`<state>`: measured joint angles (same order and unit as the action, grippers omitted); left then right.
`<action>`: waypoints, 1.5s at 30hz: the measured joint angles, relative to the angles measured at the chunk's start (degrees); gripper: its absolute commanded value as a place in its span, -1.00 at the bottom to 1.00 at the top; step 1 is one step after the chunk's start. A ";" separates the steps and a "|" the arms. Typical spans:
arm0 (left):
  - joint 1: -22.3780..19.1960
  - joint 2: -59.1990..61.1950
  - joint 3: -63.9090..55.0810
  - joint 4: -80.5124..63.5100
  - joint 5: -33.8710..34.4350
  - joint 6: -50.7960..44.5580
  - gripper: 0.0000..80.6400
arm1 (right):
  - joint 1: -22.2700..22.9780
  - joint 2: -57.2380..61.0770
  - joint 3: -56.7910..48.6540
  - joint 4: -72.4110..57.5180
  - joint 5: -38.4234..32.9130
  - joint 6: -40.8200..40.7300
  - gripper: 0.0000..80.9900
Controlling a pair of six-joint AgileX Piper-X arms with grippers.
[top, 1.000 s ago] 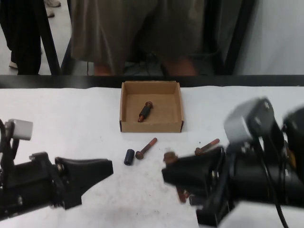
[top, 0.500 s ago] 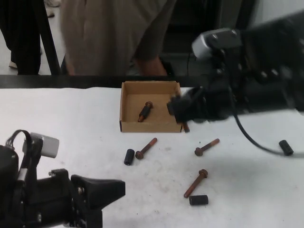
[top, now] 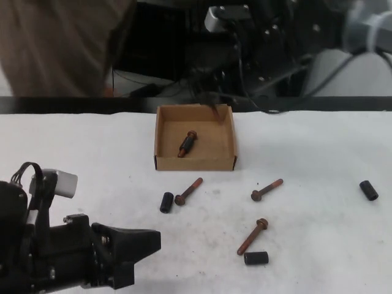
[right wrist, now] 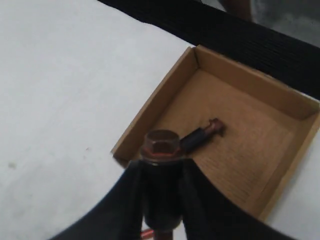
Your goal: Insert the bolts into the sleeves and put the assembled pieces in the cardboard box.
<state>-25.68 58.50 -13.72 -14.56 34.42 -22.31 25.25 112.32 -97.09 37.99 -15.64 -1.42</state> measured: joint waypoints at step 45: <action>6.34 42.72 -51.88 49.10 -12.50 18.69 0.06 | -3.99 26.43 -23.15 8.79 2.03 3.29 0.03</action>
<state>-19.34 101.22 -65.60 34.54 21.92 -3.61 21.27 138.74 -120.24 46.79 -13.61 1.87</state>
